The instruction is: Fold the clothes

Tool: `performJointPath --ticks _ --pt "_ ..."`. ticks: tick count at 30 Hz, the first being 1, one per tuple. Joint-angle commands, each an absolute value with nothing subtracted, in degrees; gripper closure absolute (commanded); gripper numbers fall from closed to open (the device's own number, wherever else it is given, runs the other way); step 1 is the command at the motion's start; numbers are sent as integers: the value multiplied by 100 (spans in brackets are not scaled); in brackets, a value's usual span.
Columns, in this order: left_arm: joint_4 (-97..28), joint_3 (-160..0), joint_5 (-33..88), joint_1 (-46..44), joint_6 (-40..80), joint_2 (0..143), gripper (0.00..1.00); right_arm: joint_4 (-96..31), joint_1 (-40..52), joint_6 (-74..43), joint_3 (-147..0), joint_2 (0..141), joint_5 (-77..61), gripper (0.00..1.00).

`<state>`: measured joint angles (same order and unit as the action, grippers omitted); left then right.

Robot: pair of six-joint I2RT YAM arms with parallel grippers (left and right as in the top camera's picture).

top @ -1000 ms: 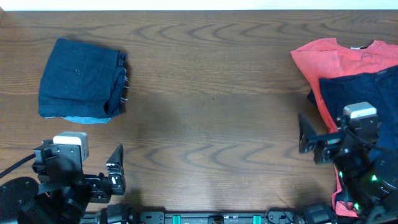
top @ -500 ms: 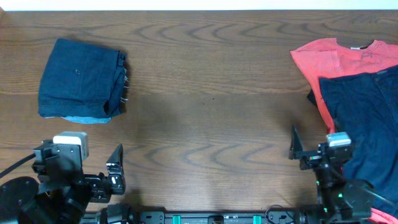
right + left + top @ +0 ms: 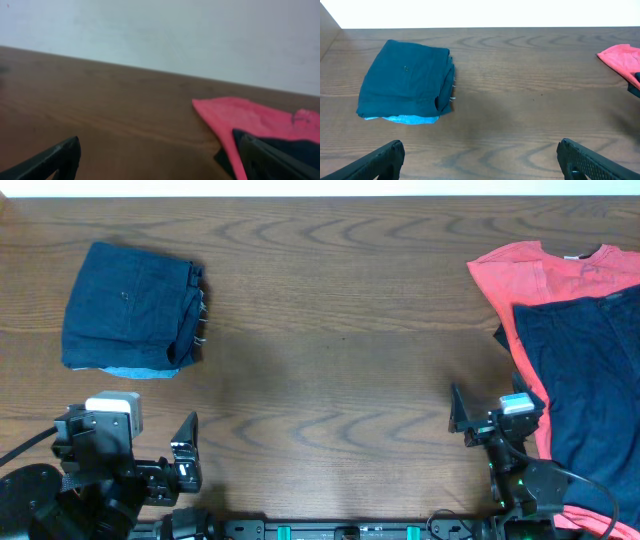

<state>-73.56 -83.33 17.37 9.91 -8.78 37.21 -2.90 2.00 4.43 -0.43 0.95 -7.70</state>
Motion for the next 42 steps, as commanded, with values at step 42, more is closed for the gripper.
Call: performJointPath --ticks 42 --pt "-5293 -6941 1699 803 -526 3162 2 -346 156 434 -32 54 -840 1"
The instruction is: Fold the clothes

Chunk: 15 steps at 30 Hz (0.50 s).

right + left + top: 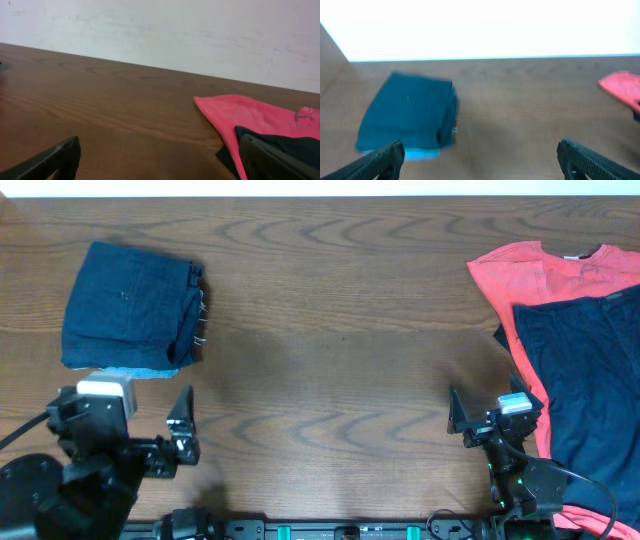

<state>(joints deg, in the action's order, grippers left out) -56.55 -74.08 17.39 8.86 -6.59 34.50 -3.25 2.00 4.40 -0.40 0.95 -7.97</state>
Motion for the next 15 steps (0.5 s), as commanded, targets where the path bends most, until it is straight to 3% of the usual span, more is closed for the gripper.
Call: performJointPath --ticks 1,15 --pt "-4980 -6659 1699 781 -526 3004 2 -346 156 434 -32 54 -840 1" --pt "-1942 -2886 1688 762 -523 556 2 -346 156 434 -32 54 -840 1"
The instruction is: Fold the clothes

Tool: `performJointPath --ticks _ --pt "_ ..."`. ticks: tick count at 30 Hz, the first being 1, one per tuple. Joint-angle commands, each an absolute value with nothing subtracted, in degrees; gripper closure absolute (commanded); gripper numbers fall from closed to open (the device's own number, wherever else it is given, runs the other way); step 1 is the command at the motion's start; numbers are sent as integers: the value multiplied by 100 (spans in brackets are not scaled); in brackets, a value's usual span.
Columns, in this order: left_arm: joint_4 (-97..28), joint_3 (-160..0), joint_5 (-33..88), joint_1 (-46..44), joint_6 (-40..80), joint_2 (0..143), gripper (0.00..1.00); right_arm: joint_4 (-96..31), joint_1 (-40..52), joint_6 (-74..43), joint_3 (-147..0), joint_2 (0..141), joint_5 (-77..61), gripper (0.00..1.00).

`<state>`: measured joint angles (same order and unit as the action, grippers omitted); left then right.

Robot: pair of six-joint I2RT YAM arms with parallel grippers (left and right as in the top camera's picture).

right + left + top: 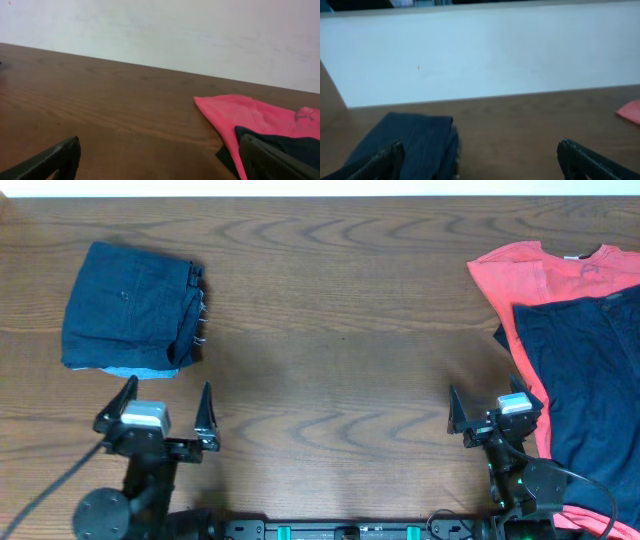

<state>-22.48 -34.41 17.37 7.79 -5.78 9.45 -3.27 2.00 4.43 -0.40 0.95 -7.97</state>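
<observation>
A folded navy garment [130, 307] lies at the table's back left on a light-blue piece [135, 371]; the left wrist view shows the navy garment [415, 145] low at left. At the right edge a coral shirt [535, 275] lies spread flat with a dark navy garment [585, 380] on top of it; both show in the right wrist view, coral shirt [250, 117] and navy garment [285, 145]. My left gripper [162, 410] stands open near the front left, just in front of the folded pile. My right gripper [490, 412] stands open at the front right, beside the navy garment's left edge.
Brown wood-grain table [340, 330] runs from the folded pile to the spread clothes. A pale wall [175, 35] rises behind the table's far edge. The arm bases sit along the front edge.
My left gripper has moved right and toward the back, now level and facing the far wall just in front of the folded pile. The right gripper and all clothes are unchanged.
At first my left gripper was low at the front left corner, looking down over the folded pile. It then rose toward the pile's front, and now sits level before it. My right gripper stayed open by the spread clothes throughout.
</observation>
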Motion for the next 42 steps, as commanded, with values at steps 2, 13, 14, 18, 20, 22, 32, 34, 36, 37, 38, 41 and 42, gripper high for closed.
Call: performJointPath --ticks 2,13,14,18,20,22,32,34,36,37,38,41,42 --pt "-1610 -2453 1691 762 -521 279 2 -346 156 434 -32 54 -840 1" --pt "-154 -987 1684 757 -526 12 2 -346 156 434 -32 54 -840 1" --pt "-54 -882 1684 755 -528 12 2 -346 156 434 -32 56 -840 1" --pt "390 -419 1686 755 -528 12 2 -346 156 434 -32 54 -840 1" --pt "578 -215 1684 757 -528 12 2 -346 156 434 -32 56 -840 1" --pt "703 -23 1686 755 -526 12 2 -346 156 434 -32 54 -840 1" --pt "346 -23 1686 628 -526 12 2 -346 156 434 -32 54 -840 1" --pt "202 -23 1686 628 -528 12 2 -346 156 434 -32 54 -840 1" --pt "32 -23 1686 628 -528 14 2 -346 156 434 -32 54 -840 1" --pt "-97 -23 1686 628 -528 19 2 -346 156 434 -32 56 -840 1" --pt "-213 -23 1686 628 -528 19 2 -346 156 434 -32 54 -840 1" --pt "-255 -23 1686 628 -528 34 2 -346 156 434 -32 54 -840 1" --pt "-255 -23 1686 628 -526 38 2 -346 156 434 -32 54 -840 1"
